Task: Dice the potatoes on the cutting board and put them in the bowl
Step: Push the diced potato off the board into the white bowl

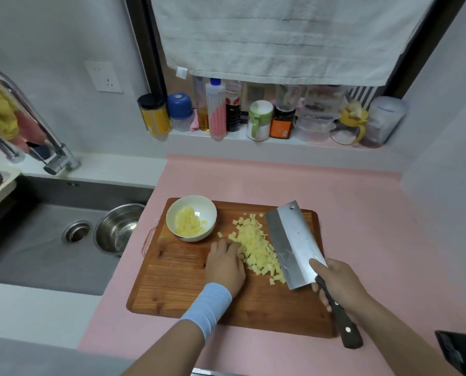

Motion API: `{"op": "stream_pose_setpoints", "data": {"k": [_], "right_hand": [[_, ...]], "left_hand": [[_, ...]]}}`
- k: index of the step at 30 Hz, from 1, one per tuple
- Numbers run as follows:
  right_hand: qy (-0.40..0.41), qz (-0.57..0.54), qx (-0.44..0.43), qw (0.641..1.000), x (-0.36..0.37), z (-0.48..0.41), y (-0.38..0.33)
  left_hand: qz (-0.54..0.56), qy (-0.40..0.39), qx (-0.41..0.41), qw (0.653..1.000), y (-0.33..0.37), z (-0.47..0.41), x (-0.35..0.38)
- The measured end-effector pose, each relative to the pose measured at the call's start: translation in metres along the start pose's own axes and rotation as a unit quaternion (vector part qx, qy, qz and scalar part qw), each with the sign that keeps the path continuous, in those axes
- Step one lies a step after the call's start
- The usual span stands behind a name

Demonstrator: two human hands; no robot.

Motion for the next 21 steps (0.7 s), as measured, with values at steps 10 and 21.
{"op": "stream_pose_setpoints", "data": {"k": [10,21], "right_hand": [[0.096,0.004,0.015,0.995,-0.060,0.013,0.049],[0.062,-0.024,0.059,0.996,-0.022,0.001,0.084]], "left_hand": [[-0.055,-0.071,0.410,0.908,0.110,0.012,0.074],[0.083,0.058,0.251,0.963,0.068,-0.020,0.019]]}}
Point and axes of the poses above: each hand's wrist, its own z-axis away from the middle knuckle, its own x-axis out of the palm, y = z × x, the point moved 6 cm from there along -z, towards the middle knuckle, and after that the axes turned 6 degrees about -z, right-handed, at the moved point
